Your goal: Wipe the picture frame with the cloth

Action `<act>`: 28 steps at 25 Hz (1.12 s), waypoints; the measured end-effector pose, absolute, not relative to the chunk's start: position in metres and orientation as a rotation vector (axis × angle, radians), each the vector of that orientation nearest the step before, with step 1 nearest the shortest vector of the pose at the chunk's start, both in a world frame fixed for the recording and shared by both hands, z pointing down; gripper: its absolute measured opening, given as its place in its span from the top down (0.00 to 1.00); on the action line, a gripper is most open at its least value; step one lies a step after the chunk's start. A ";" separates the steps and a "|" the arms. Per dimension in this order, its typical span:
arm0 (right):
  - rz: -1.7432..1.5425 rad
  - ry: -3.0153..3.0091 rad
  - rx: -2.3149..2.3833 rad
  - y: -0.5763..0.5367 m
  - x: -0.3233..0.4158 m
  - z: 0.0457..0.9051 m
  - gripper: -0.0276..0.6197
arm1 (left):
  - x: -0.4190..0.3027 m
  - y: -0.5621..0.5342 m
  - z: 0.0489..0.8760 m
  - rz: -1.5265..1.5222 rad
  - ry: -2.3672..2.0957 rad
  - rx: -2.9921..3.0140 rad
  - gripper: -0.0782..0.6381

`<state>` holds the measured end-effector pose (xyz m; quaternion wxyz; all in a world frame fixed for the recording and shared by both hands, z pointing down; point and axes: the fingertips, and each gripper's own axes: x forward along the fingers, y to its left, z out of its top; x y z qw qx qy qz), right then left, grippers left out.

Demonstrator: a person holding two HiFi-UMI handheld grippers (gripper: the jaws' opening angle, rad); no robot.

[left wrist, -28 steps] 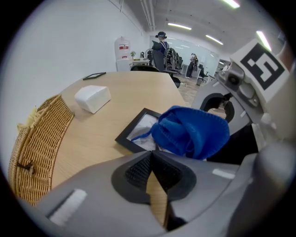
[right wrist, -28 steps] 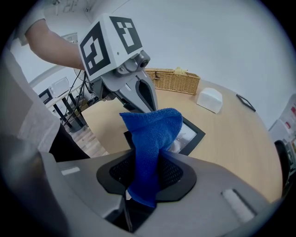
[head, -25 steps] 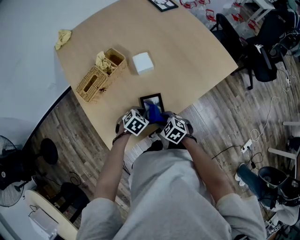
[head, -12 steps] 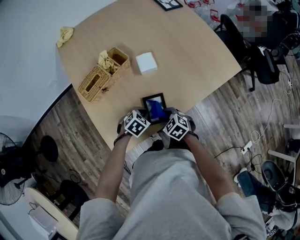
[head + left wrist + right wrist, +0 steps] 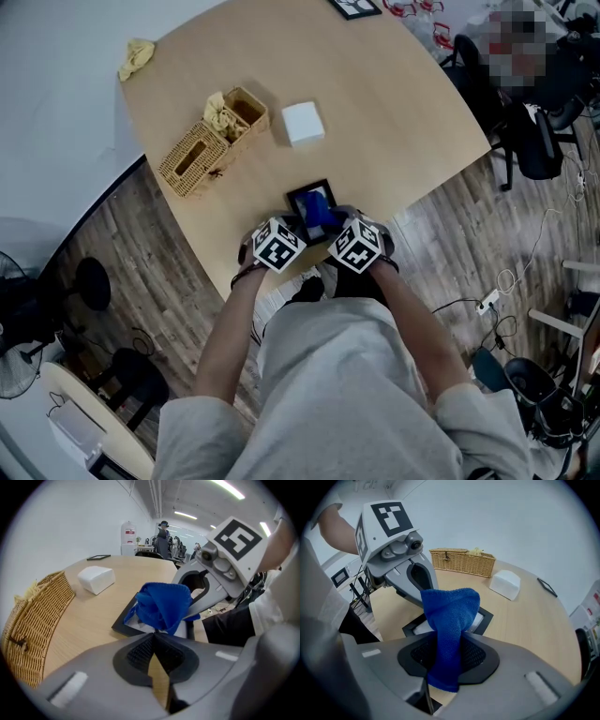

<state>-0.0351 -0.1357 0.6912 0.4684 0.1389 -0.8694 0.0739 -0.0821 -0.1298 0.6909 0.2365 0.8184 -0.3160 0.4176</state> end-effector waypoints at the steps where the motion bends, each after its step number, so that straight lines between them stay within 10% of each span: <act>1: 0.181 -2.132 0.340 -0.138 -0.036 0.691 0.79 | -0.082 -0.130 0.691 1.139 -0.873 2.240 0.82; 28: 0.145 -2.124 0.340 -0.203 -0.086 0.687 0.79 | -0.086 -0.131 0.692 1.071 -0.893 2.227 0.82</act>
